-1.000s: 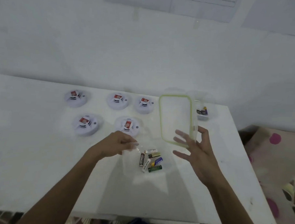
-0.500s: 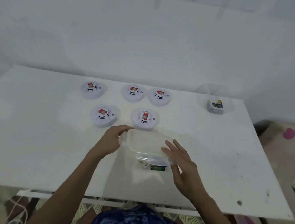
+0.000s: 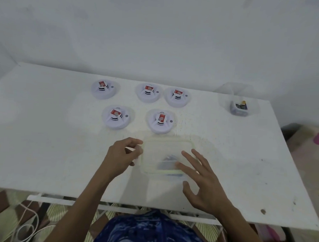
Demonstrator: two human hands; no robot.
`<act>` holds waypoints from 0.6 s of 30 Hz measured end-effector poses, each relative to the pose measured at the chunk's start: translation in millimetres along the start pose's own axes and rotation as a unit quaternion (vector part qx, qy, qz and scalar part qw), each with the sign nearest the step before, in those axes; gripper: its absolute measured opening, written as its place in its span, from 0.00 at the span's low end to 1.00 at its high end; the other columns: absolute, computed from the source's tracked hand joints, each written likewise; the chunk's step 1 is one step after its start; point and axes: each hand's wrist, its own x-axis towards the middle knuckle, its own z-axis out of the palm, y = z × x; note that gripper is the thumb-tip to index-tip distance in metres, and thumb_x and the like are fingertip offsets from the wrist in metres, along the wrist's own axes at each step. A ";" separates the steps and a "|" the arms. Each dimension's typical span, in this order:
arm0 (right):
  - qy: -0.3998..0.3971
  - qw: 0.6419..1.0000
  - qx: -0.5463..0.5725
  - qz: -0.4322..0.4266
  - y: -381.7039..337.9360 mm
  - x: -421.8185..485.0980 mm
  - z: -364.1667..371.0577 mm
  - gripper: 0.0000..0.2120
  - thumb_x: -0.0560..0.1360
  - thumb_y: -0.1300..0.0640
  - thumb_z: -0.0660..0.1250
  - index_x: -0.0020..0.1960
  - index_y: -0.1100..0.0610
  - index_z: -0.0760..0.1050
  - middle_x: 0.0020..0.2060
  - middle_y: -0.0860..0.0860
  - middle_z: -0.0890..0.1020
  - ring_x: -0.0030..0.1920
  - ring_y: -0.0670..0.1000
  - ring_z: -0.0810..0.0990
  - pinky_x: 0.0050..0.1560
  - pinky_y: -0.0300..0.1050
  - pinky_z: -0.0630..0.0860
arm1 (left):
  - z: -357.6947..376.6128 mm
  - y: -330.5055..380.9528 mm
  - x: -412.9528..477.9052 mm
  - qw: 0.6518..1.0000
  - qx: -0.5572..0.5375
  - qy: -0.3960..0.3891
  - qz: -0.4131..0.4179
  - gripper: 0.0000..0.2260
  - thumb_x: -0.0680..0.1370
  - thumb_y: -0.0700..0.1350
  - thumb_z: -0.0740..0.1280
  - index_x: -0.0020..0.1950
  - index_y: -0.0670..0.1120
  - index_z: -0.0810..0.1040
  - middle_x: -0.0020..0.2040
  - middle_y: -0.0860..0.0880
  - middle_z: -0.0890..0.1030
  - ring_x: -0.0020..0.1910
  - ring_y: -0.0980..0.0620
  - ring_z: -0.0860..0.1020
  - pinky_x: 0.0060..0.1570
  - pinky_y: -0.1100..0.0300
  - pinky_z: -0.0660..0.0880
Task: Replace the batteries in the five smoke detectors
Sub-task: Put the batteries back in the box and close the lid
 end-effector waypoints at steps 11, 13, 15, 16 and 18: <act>0.031 0.997 -0.015 0.069 0.3 -6.5 7.6 0.16 0.76 0.51 0.64 0.63 0.51 0.76 0.69 0.51 0.71 0.70 0.51 0.66 0.67 0.40 0.66 | 4.1 -5.9 -2.1 1.000 -0.002 -0.023 -0.004 0.09 0.78 0.44 0.66 0.54 0.56 0.79 0.45 0.48 0.82 0.40 0.50 0.81 0.35 0.59 0.80; 0.043 0.997 -0.012 0.068 -1.0 -4.9 7.4 0.17 0.76 0.51 0.64 0.64 0.51 0.76 0.67 0.50 0.73 0.67 0.51 0.69 0.65 0.41 0.68 | 4.5 -7.2 -2.9 1.000 -0.002 -0.030 -0.003 0.09 0.78 0.44 0.66 0.54 0.57 0.78 0.46 0.48 0.82 0.41 0.50 0.81 0.37 0.57 0.80; 0.049 0.997 -0.019 0.064 -0.6 -1.8 7.1 0.15 0.76 0.51 0.65 0.62 0.51 0.77 0.64 0.50 0.75 0.64 0.52 0.71 0.63 0.45 0.71 | 5.2 -9.3 -4.2 1.000 0.010 -0.024 0.004 0.09 0.78 0.45 0.65 0.54 0.58 0.78 0.49 0.49 0.81 0.44 0.52 0.81 0.39 0.56 0.81; 0.050 0.996 -0.028 0.062 -0.3 0.0 7.5 0.14 0.75 0.51 0.65 0.60 0.51 0.78 0.63 0.50 0.76 0.63 0.52 0.71 0.63 0.49 0.71 | 6.1 -10.4 -5.0 1.000 0.021 -0.012 0.012 0.09 0.78 0.45 0.65 0.55 0.58 0.78 0.51 0.51 0.80 0.46 0.54 0.80 0.40 0.57 0.81; 0.054 0.996 -0.047 0.061 -0.5 2.3 9.5 0.13 0.75 0.52 0.65 0.58 0.51 0.78 0.62 0.50 0.76 0.62 0.52 0.72 0.64 0.57 0.69 | 8.4 -12.3 -6.2 0.997 0.066 0.025 0.036 0.11 0.78 0.45 0.66 0.56 0.59 0.79 0.55 0.54 0.77 0.49 0.59 0.78 0.44 0.64 0.76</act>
